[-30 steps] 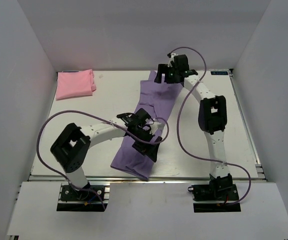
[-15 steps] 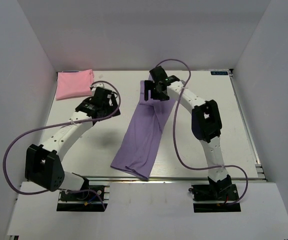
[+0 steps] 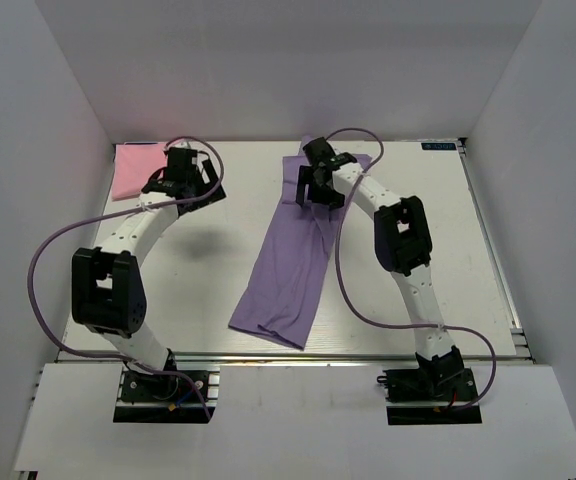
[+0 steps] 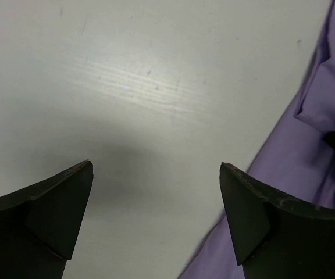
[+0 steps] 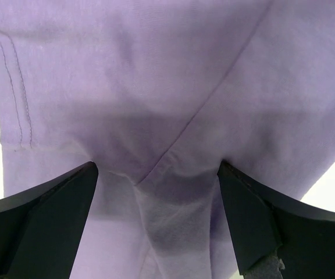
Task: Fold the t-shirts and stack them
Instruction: Rotate the tshirt 90 degrees
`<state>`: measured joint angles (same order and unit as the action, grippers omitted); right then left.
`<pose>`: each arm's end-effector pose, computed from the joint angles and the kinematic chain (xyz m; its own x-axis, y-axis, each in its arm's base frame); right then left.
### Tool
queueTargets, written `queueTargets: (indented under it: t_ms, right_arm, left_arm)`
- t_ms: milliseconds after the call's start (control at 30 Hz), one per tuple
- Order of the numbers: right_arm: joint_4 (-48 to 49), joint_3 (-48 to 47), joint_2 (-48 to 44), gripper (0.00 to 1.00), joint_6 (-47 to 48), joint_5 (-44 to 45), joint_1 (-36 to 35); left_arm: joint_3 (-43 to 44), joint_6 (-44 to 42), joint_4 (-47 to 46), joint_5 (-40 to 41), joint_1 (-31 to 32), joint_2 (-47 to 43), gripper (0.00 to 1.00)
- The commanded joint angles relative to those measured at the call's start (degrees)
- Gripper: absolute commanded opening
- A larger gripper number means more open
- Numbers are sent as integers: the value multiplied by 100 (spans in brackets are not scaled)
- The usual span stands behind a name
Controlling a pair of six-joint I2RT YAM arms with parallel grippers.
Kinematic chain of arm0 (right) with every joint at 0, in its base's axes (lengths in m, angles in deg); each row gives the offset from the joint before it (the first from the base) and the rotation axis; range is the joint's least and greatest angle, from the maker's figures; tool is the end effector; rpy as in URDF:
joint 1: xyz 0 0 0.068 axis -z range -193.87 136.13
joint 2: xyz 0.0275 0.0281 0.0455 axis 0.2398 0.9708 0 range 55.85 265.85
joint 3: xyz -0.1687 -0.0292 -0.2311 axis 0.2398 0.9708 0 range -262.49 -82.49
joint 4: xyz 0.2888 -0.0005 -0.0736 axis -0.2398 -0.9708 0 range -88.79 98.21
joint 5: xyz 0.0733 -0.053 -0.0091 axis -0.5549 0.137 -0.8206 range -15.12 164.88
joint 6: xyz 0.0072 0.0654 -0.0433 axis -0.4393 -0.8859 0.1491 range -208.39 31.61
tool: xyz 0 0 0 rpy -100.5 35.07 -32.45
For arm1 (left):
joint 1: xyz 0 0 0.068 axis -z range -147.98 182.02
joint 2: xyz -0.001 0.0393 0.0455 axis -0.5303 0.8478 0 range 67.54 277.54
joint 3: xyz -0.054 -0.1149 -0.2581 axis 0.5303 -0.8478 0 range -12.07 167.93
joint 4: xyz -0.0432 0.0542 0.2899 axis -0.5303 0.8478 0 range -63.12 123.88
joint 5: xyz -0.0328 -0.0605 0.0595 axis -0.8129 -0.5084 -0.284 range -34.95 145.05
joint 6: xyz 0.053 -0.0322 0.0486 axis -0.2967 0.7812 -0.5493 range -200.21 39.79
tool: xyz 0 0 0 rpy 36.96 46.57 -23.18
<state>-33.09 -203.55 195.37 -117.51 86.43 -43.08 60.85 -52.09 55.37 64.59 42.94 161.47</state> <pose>0.5225 0.2766 0.1407 -0.8486 0.0718 -0.5241 0.0261 0.9952 0.0940 0.4115 -0.0679 0.2395 -0.6966 -0.3392 -0.6322 -0.2806 0.9398 -0.1950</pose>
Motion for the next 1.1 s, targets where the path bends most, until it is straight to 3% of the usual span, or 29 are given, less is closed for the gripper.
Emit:
queueTargets:
  t_ms: [0, 133, 300, 433, 533, 700, 833, 933, 1067]
  right_arm:
    - [-238, -312, 802, 90, -5, -56, 581]
    - [15, -998, 1068, 90, 415, -451, 978]
    - [904, -1243, 752, 90, 1759, -716, 1120]
    - [1115, -1070, -228, 90, 2200, -1023, 1076]
    - [1422, -159, -952, 90, 2218, -1276, 979]
    - [1343, 1003, -2384, 90, 2218, -2034, 865]
    - [2045, 3617, -4049, 90, 1816, -1990, 628]
    - [2363, 5191, -4913, 90, 1447, -2051, 469]
    - [1960, 6549, -5786, 90, 1042, -2314, 346]
  left_arm:
    - [424, -385, -414, -854, -195, 72, 100]
    - [748, -684, -476, -1216, -257, 318, 100]
    - [916, -1116, -528, -2078, -257, 740, 100]
    - [847, -1343, -713, -2422, -257, 583, 100]
    - [645, -1345, -783, -2360, -134, 390, 100]
    - [267, -1196, -985, -2957, -73, 144, 100]
    - [-366, -801, -1285, -3643, 138, 90, 100]
    - [-857, -676, -1091, -3337, 524, -225, 100]
    - [-1806, -448, -1275, -3362, 1175, -717, 100]
